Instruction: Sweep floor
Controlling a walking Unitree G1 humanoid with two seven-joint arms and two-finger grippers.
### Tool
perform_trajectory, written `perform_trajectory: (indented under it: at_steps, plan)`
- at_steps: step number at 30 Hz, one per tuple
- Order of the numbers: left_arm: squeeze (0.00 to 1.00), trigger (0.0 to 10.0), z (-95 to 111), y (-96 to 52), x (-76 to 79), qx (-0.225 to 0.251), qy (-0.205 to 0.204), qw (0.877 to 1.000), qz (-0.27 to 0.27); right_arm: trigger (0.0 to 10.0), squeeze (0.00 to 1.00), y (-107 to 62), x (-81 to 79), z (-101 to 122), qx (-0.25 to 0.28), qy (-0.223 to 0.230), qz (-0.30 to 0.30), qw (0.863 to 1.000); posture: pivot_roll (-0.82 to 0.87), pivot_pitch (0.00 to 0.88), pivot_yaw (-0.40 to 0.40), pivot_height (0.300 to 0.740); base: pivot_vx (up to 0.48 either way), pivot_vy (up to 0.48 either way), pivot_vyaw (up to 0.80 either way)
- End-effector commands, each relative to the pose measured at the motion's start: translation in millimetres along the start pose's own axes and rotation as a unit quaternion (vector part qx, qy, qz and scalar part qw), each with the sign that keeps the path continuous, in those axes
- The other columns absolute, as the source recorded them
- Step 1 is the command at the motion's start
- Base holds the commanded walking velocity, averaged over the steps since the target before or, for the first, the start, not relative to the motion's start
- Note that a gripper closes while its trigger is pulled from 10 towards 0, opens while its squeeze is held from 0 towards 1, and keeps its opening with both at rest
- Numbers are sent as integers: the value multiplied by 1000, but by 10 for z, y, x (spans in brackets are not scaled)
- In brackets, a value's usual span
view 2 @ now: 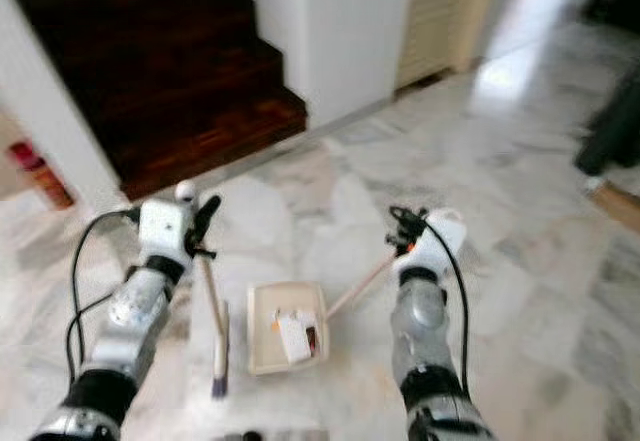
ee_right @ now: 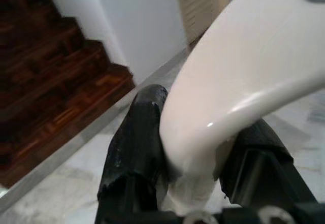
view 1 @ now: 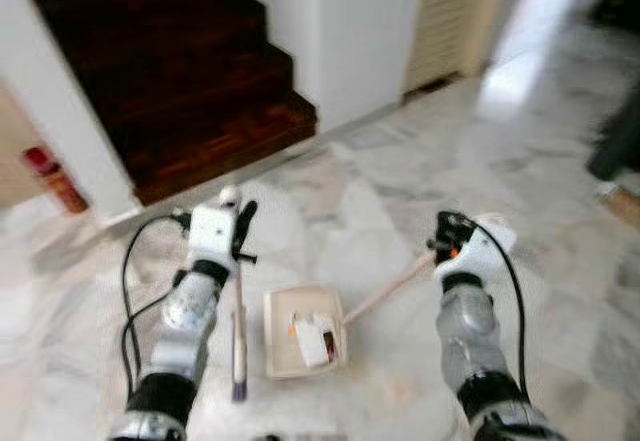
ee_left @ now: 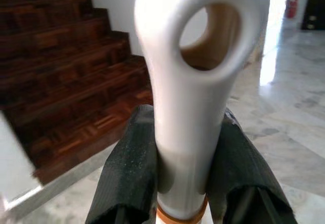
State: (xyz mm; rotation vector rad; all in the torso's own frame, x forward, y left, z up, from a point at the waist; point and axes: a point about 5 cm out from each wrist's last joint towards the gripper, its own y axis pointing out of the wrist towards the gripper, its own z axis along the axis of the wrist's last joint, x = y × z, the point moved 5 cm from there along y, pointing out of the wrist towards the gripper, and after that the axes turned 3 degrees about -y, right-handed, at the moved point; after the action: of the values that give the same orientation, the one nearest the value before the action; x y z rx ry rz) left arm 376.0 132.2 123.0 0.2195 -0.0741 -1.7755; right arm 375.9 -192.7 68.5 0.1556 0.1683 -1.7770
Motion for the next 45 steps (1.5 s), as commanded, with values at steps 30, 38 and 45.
perform_trajectory:
  at_steps: [30, 38, 45]
  plan:
    - [0, 10000, -55, -53, -65, -3, -11, 1000, 11, 10000, 0, 70, -74, 116, 5, 11, 12, 1000, 11, 0, -53, 740, 0, 137, 235]
    - [0, 10000, -50, -69, -87, -4, -10, 1000, 13, 10000, 0, 74, -45, 109, 0, 15, 5, 1000, 25, 0, -55, 740, 0, 345, 0]
    - [0, 10000, -58, -101, -129, -6, -9, 1000, 20, 10000, 0, 79, -59, 86, -10, 22, 3, 1000, 31, 0, -60, 740, 0, 344, 0]
